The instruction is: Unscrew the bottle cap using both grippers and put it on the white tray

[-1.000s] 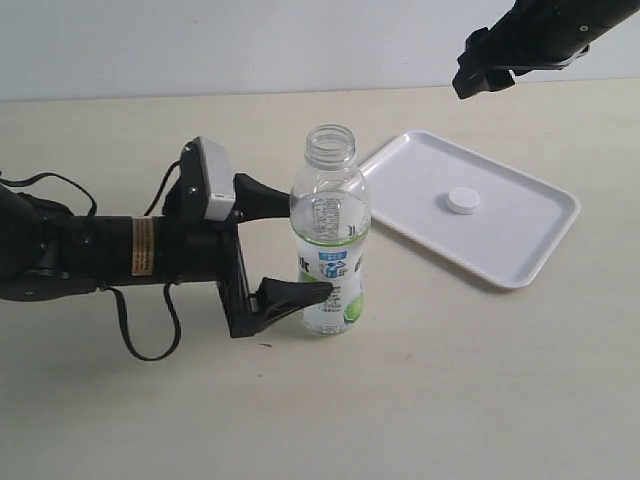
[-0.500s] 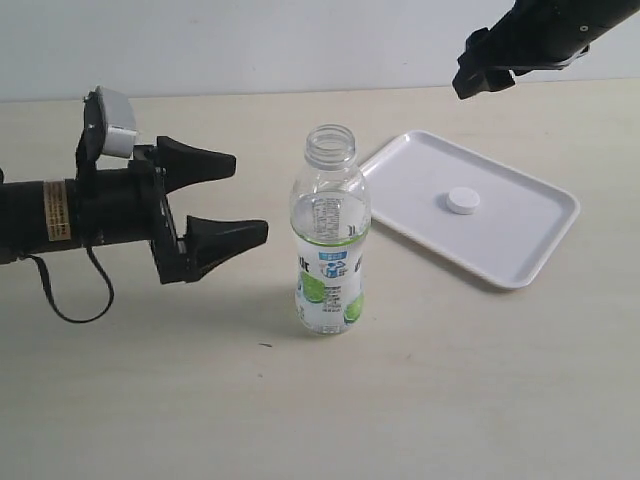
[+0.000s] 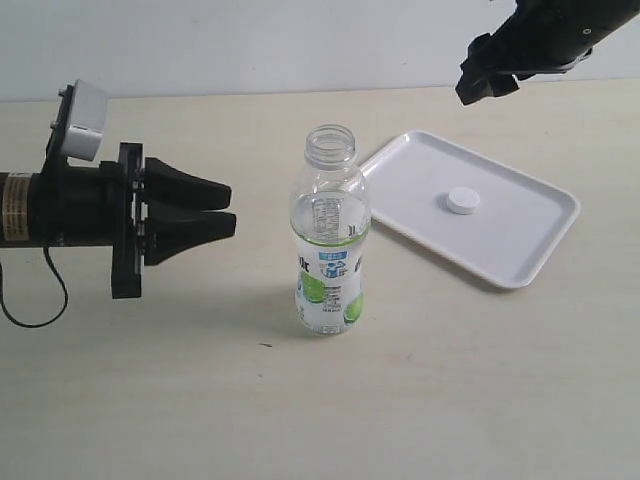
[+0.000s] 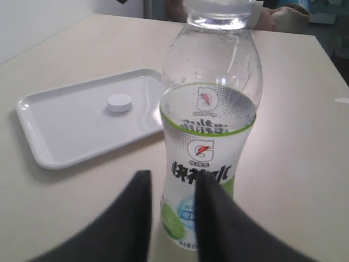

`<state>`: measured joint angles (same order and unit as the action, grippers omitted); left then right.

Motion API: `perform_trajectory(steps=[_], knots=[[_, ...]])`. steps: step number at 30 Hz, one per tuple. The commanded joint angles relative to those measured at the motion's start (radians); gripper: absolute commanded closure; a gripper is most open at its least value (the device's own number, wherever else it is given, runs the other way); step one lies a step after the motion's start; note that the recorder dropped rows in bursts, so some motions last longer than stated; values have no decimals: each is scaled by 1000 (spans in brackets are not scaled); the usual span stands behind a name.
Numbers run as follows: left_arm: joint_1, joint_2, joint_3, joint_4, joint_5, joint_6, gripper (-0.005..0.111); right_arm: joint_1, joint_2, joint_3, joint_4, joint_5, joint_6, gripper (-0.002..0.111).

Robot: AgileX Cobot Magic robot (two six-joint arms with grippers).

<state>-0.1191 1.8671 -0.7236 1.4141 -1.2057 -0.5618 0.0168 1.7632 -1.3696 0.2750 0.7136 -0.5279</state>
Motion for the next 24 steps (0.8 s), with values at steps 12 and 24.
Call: perform_trajectory(steps=[12,24], knots=[[21,-19,2,-60,-15,-21,105,0,-98,204,448,-42,-253,52],[108,-104,2,-23,-15,-188,105,7,-194,407,564,-59,-334,87]])
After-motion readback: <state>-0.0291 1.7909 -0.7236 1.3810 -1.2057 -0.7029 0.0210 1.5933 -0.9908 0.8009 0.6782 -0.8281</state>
